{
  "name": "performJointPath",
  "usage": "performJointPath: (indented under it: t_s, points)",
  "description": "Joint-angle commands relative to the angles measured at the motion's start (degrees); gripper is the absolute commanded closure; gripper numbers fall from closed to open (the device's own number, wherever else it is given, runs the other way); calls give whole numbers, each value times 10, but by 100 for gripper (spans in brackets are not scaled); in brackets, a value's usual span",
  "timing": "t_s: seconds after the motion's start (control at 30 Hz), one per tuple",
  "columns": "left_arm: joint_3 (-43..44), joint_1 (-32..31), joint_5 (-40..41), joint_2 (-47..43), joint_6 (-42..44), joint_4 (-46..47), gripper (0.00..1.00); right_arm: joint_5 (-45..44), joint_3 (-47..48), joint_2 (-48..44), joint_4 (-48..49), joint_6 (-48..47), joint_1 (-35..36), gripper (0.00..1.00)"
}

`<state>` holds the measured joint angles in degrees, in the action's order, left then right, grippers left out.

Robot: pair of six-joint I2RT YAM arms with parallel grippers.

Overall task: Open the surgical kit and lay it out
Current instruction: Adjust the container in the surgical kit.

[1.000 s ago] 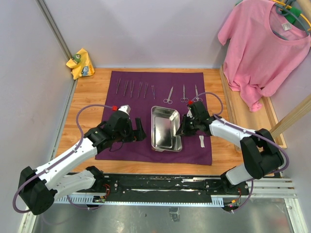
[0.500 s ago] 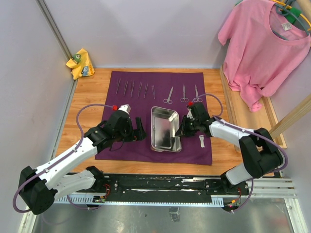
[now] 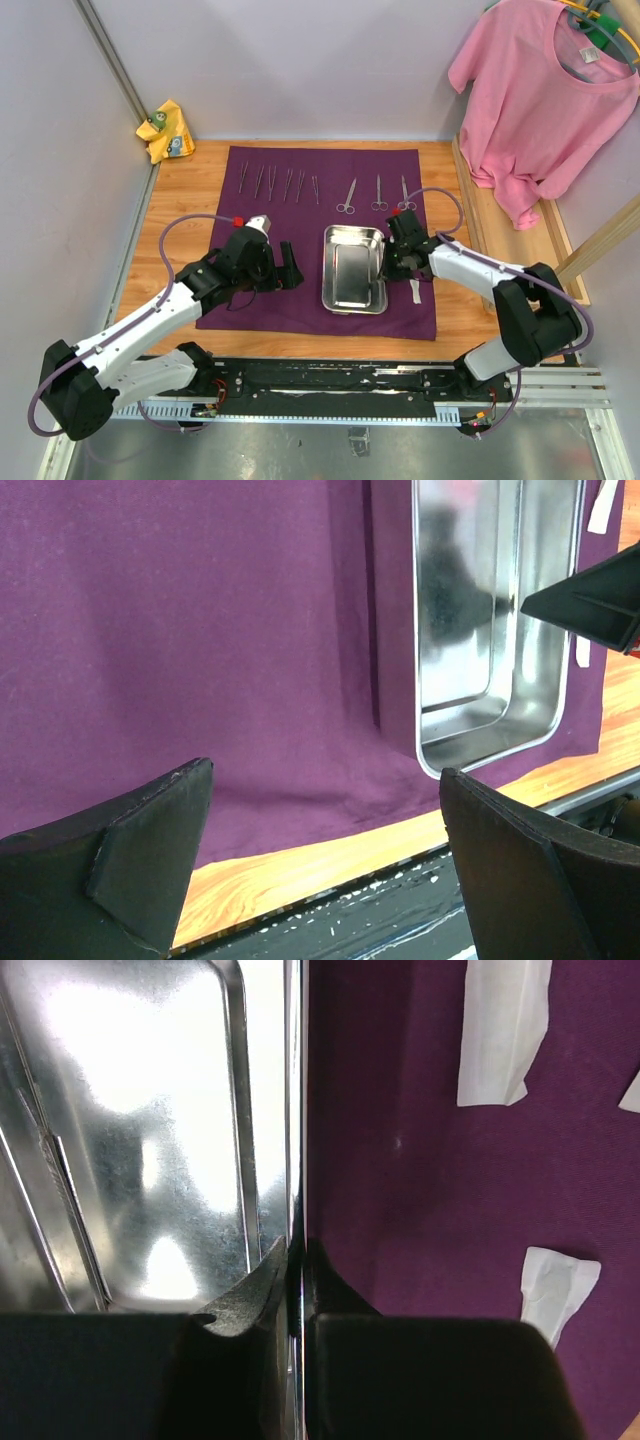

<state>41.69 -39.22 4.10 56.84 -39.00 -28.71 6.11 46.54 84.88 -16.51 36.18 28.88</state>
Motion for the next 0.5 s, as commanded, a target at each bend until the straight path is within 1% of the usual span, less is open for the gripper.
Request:
performJointPath:
  t_s: [0.0, 0.13, 0.4, 0.43, 0.47]
  points:
    - [-5, -3, -2, -8, 2, 10, 1, -30, 25, 20, 0, -2, 26, 99]
    - [-9, -3, -2, -12, 0, 11, 1, -59, 46, 34, -22, -4, 43, 99]
    - [-15, -3, -2, -22, -1, 11, 1, -77, 87, 65, -50, -14, 68, 99]
    - [-16, -4, -1, -23, 0, 10, 1, -81, 91, 66, -56, -15, 71, 97]
    - [-16, -3, -2, -23, 1, 10, 1, -85, 95, 64, -62, -16, 74, 92]
